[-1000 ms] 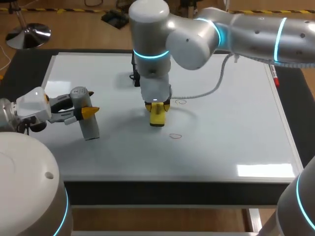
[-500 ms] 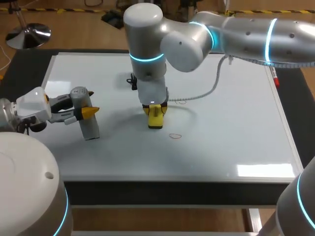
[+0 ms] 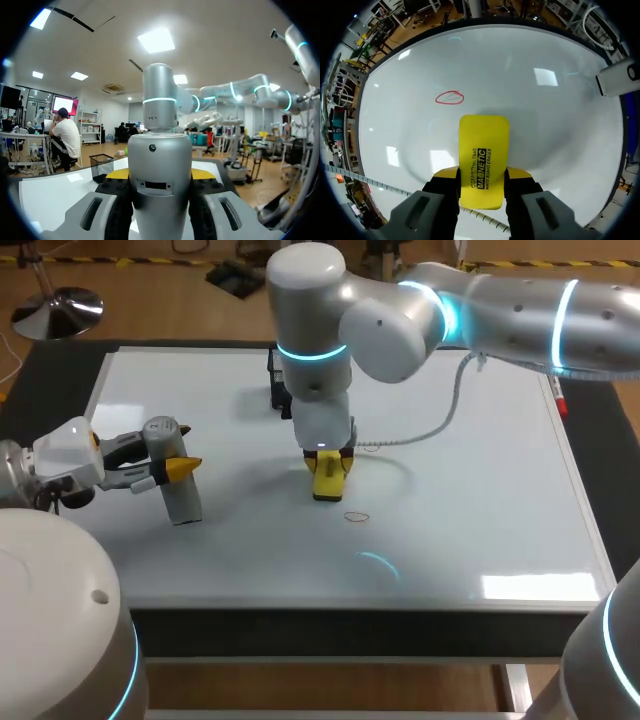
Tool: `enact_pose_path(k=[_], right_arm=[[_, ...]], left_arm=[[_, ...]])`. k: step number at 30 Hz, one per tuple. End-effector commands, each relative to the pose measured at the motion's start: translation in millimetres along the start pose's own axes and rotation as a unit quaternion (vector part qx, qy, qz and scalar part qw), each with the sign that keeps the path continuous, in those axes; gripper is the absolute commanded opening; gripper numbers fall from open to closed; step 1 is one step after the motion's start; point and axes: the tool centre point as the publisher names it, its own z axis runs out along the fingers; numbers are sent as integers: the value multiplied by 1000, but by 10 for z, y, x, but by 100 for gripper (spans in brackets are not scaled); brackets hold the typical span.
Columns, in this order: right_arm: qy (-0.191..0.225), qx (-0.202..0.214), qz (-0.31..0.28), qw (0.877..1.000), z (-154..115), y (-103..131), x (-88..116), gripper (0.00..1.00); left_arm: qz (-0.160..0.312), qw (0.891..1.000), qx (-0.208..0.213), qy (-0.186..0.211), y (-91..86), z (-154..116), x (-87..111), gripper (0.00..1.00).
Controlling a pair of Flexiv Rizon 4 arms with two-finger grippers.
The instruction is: Pick up the inspection probe, press it on each red-marked spot on the whiteboard one by one, put down the probe, pick up the eraser, and wipe off all the red marks.
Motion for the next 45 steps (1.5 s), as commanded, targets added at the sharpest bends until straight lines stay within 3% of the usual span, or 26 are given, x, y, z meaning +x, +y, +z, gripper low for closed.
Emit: enact_pose_path(k=[1, 8, 14, 19, 29, 37, 45], right_arm=[[-2, 3, 4, 1000, 114, 0, 147, 0], [-3, 9, 14, 1000, 60, 15, 225, 0], [-29, 26, 34, 999, -257, 51, 439, 0], [-24, 36, 74, 996, -395, 9, 834, 0], [-10, 25, 167, 986, -385, 8, 1731, 0], [-21, 5, 247, 969, -267, 34, 2376, 0], [-21, 0, 313, 950, -207, 75, 2886, 0]], left_arm=[[0, 1000, 0, -1, -11, 0, 5, 0], [0, 1000, 0, -1, -11, 0, 5, 0], [0, 1000, 0, -1, -11, 0, 5, 0], [0, 1000, 0, -1, -11, 0, 5, 0], [0, 1000, 0, -1, -11, 0, 5, 0], [0, 1000, 0, -1, -11, 0, 5, 0], [0, 1000, 0, -1, -11, 0, 5, 0]])
